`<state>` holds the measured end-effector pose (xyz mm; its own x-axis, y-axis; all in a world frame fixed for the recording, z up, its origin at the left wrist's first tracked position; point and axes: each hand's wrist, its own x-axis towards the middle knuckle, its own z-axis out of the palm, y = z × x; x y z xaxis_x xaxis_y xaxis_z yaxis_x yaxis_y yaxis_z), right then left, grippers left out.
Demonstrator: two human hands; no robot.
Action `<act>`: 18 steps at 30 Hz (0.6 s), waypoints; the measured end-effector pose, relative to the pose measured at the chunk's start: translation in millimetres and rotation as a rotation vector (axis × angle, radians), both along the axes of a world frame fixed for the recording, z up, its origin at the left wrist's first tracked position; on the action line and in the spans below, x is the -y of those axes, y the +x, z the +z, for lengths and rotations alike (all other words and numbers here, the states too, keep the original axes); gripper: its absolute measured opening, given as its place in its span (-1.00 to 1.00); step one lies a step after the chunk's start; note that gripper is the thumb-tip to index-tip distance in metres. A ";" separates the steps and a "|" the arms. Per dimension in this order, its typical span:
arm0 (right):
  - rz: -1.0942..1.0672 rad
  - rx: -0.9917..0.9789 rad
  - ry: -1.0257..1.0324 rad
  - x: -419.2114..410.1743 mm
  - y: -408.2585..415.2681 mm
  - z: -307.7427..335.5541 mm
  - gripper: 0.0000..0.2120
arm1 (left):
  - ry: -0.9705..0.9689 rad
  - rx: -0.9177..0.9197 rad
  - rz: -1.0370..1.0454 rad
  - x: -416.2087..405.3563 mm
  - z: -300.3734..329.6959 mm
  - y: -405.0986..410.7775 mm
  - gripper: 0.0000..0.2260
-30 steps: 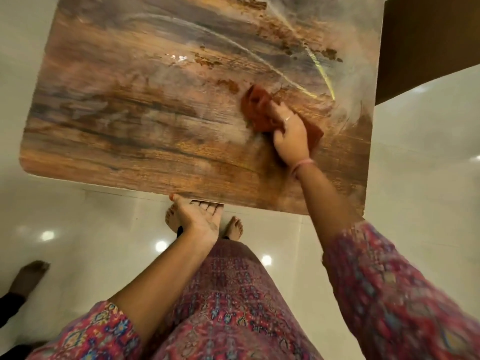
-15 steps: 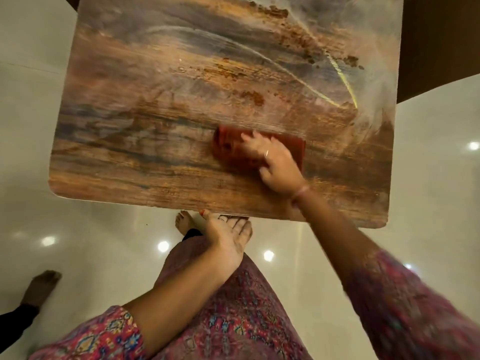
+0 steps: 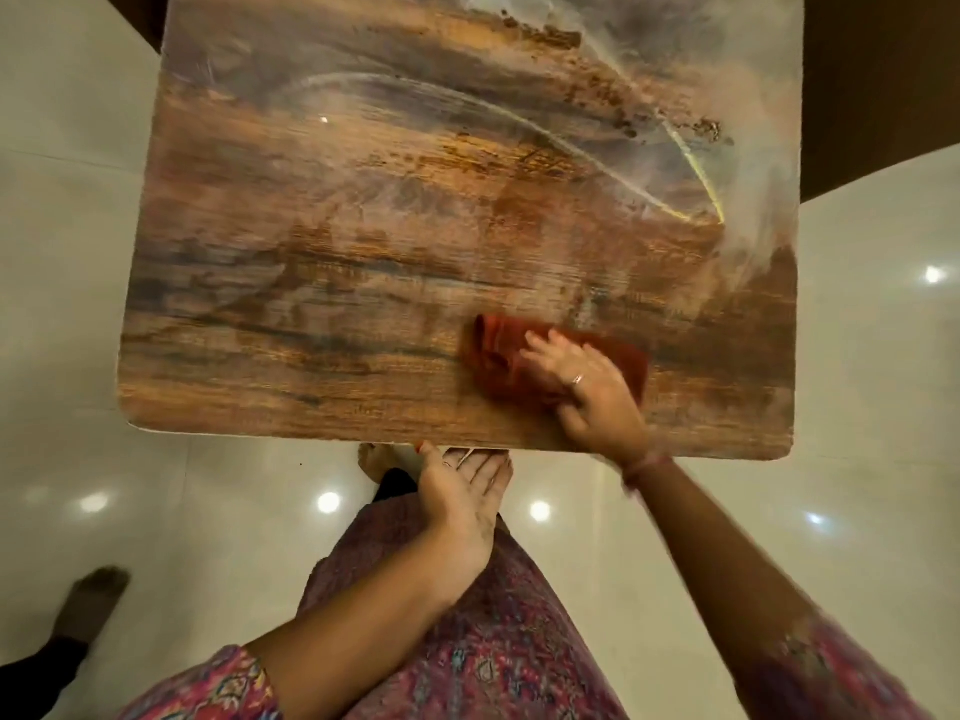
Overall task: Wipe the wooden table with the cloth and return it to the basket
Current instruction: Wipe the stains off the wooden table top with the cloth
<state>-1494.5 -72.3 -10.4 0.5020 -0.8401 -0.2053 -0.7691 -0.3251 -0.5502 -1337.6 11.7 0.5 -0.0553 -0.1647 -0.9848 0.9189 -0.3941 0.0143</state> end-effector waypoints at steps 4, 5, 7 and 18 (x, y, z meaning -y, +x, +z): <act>-0.614 -0.072 -0.117 109.9 -12.8 -2.3 -0.39 | -0.001 0.006 0.013 1.3 2.9 2.1 -0.39; -0.755 -0.120 -0.100 122.9 -1.4 -3.9 -0.39 | 0.001 0.010 0.011 0.5 4.3 0.4 -0.38; -0.753 -0.232 -0.134 114.0 31.0 -9.0 -0.38 | -0.018 0.009 0.007 0.0 6.7 -2.1 -0.37; -0.109 -0.103 -0.085 17.9 -69.9 -9.5 -0.25 | -0.015 0.067 -0.022 6.5 3.6 -16.5 -0.29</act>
